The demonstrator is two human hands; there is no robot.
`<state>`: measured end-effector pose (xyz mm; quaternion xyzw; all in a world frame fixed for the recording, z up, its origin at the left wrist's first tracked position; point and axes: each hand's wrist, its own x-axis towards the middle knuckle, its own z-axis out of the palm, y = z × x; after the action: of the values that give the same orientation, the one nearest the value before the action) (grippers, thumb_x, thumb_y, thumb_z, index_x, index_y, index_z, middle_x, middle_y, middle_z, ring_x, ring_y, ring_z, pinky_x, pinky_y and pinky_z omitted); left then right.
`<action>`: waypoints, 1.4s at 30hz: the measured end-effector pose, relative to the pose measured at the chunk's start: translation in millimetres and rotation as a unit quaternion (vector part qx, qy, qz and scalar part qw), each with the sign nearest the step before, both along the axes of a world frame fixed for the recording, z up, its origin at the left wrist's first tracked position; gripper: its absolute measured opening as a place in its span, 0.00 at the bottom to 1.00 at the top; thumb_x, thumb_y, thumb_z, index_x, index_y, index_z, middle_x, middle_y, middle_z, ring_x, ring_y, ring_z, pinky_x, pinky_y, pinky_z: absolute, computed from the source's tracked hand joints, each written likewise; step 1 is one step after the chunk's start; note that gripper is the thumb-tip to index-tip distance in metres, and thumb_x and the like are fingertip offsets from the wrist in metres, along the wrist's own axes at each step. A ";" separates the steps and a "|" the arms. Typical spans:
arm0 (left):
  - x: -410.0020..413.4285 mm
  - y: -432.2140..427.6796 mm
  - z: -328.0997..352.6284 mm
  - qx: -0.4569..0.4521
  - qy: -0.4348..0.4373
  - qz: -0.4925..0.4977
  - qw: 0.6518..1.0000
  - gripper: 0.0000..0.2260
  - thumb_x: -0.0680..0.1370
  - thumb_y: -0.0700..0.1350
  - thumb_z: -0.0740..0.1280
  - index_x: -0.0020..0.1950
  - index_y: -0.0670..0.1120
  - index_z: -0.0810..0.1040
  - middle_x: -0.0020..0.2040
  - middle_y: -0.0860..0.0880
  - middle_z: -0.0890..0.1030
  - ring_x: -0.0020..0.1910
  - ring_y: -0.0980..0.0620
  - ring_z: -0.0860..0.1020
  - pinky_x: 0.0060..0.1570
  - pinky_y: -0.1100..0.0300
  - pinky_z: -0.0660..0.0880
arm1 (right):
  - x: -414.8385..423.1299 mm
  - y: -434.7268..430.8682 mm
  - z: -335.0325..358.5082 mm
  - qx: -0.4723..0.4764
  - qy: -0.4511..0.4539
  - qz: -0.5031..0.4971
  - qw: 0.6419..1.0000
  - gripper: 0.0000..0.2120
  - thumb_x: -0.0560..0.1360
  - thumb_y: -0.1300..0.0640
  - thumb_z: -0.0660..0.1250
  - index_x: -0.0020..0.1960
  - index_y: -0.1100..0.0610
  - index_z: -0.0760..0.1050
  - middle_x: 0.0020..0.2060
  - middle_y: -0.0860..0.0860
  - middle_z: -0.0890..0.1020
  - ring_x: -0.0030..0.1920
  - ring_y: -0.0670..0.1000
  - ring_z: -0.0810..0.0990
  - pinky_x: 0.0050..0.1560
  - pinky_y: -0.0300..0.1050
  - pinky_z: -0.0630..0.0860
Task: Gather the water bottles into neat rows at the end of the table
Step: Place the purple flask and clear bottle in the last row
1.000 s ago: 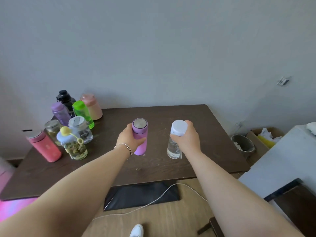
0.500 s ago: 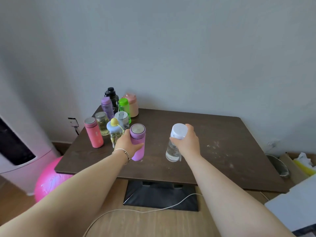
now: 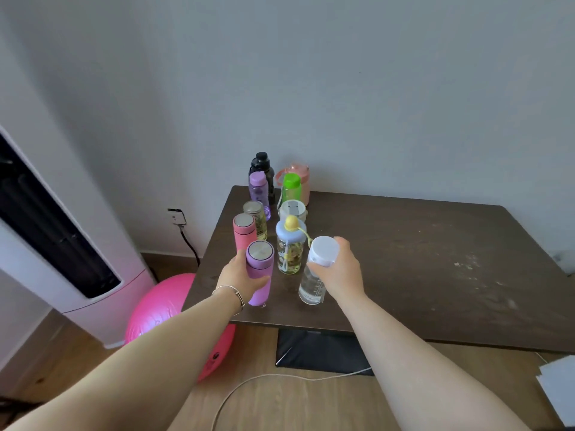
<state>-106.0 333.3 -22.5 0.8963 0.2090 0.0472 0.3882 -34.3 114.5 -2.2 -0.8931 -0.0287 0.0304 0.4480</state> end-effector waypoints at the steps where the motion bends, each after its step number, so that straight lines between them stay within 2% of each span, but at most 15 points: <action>1: 0.1 9.2 -2.3 -0.006 -0.001 -0.002 1.000 0.26 0.68 0.50 0.76 0.62 0.51 0.69 0.53 0.51 0.78 0.49 0.49 0.76 0.46 0.57 0.73 | -2.2 11.1 -2.3 0.000 0.000 0.001 1.000 0.38 0.67 0.49 0.78 0.71 0.49 0.62 0.62 0.51 0.75 0.61 0.55 0.75 0.56 0.54 0.78; 7: 3.3 46.3 -16.3 -0.026 0.002 -0.007 1.000 0.25 0.69 0.49 0.76 0.60 0.50 0.69 0.51 0.50 0.78 0.48 0.48 0.76 0.45 0.57 0.72 | -11.1 61.1 -14.7 -0.012 -0.007 0.009 1.000 0.37 0.66 0.49 0.79 0.69 0.49 0.63 0.60 0.48 0.75 0.60 0.52 0.74 0.55 0.50 0.77; 14: 7.5 65.1 -31.3 -0.051 0.010 -0.014 0.999 0.26 0.68 0.49 0.76 0.61 0.50 0.69 0.51 0.51 0.79 0.48 0.48 0.77 0.45 0.56 0.74 | -12.9 87.1 -28.0 -0.034 0.006 0.007 0.999 0.37 0.65 0.45 0.78 0.68 0.47 0.64 0.60 0.47 0.75 0.60 0.52 0.75 0.56 0.55 0.79; 22: 8.4 70.2 -41.6 -0.064 0.015 -0.025 0.997 0.25 0.68 0.49 0.77 0.60 0.51 0.69 0.51 0.51 0.78 0.48 0.48 0.77 0.44 0.58 0.73 | -17.7 90.0 -37.7 -0.038 0.004 -0.008 0.999 0.37 0.66 0.48 0.79 0.68 0.48 0.64 0.61 0.47 0.75 0.61 0.51 0.74 0.56 0.52 0.78; 33: 19.4 68.0 -47.8 -0.061 0.014 -0.042 0.997 0.25 0.68 0.48 0.77 0.60 0.50 0.69 0.51 0.51 0.78 0.49 0.49 0.78 0.45 0.57 0.74 | -15.4 85.9 -37.1 -0.048 0.018 0.000 0.999 0.40 0.66 0.47 0.79 0.71 0.48 0.61 0.63 0.47 0.73 0.63 0.51 0.73 0.58 0.53 0.78; 42: 15.5 70.0 -50.9 -0.050 0.007 -0.055 0.997 0.27 0.68 0.50 0.77 0.61 0.52 0.68 0.53 0.52 0.78 0.48 0.50 0.77 0.45 0.58 0.74 | -13.3 82.3 -36.2 -0.048 0.014 0.024 0.998 0.40 0.67 0.49 0.78 0.72 0.49 0.61 0.64 0.49 0.72 0.64 0.52 0.72 0.57 0.49 0.75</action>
<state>-90.4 403.3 -73.4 0.8861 0.1644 0.0089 0.4333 -47.6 196.8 -38.4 -0.9122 -0.0428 0.0547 0.4039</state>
